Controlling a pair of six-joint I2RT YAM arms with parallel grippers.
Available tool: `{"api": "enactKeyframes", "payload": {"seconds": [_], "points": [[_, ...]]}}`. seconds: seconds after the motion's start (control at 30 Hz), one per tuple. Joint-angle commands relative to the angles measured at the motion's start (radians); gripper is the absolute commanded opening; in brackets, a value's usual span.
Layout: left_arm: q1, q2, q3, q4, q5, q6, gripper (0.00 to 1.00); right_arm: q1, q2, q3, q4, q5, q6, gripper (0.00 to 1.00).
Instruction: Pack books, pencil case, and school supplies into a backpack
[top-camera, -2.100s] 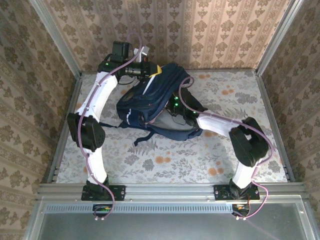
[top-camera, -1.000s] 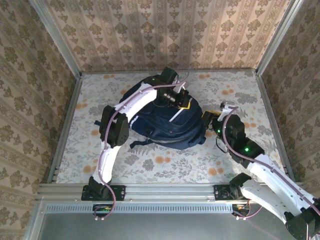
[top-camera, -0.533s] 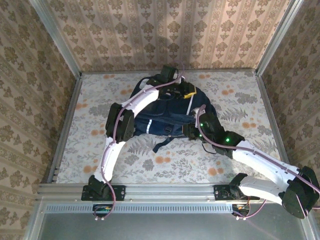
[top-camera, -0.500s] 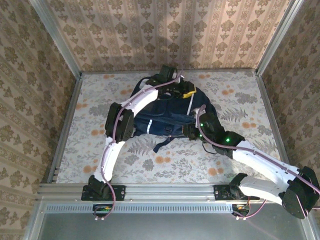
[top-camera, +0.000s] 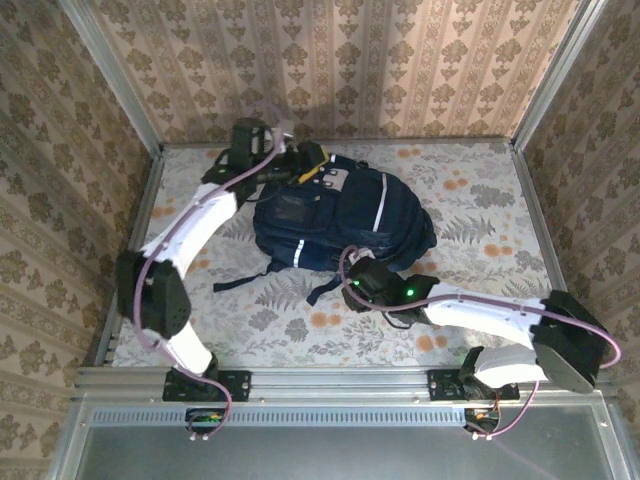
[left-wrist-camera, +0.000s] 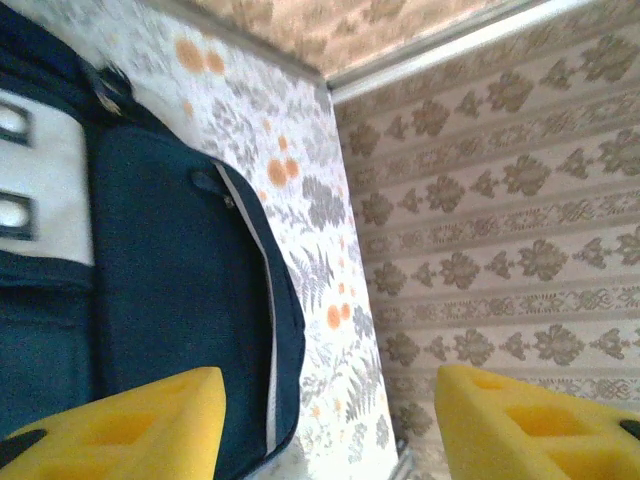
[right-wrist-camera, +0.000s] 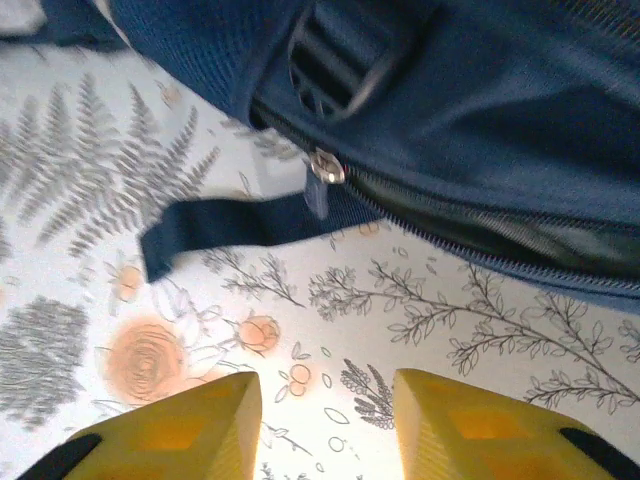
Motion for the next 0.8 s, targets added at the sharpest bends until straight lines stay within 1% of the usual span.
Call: {"api": "enactKeyframes", "payload": {"seconds": [0.0,0.1,0.2,0.23,0.27,0.3,0.4,0.5,0.57,0.63,0.77], "points": [[0.031,-0.048,-0.096,-0.025,-0.048,0.075,0.59,0.014,0.038,0.053,-0.012,0.176,0.008,0.51],[0.058,-0.091,-0.146,-0.026,-0.024,0.086,0.6,0.046,0.054,0.079,0.019,0.247,-0.008,0.64],[0.079,-0.115,-0.197,0.007,0.002,0.065,0.6,0.058,0.124,0.101,0.054,0.256,-0.048,0.69],[0.084,-0.116,-0.211,0.022,0.003,0.052,0.61,0.058,0.144,0.117,0.043,0.267,-0.05,0.69],[0.09,-0.118,-0.229,0.04,0.036,0.037,0.61,0.058,0.169,0.142,0.028,0.278,-0.055,0.69],[0.097,-0.121,-0.247,0.059,0.044,0.023,0.61,0.061,0.188,0.167,0.015,0.29,-0.055,0.69],[0.112,-0.133,-0.278,0.075,0.046,0.014,0.61,0.073,0.238,0.202,0.015,0.321,-0.041,0.69],[0.127,-0.141,-0.291,0.076,0.05,0.02,0.61,0.086,0.307,0.244,-0.012,0.398,-0.036,0.7],[0.135,-0.146,-0.298,0.085,0.055,0.014,0.61,0.091,0.355,0.272,-0.03,0.441,-0.063,0.71],[0.137,-0.148,-0.299,0.086,0.057,0.014,0.61,0.097,0.4,0.305,-0.048,0.456,-0.104,0.73],[0.143,-0.142,-0.303,0.095,0.062,0.006,0.61,0.12,0.489,0.367,-0.099,0.555,-0.16,0.76]]}}
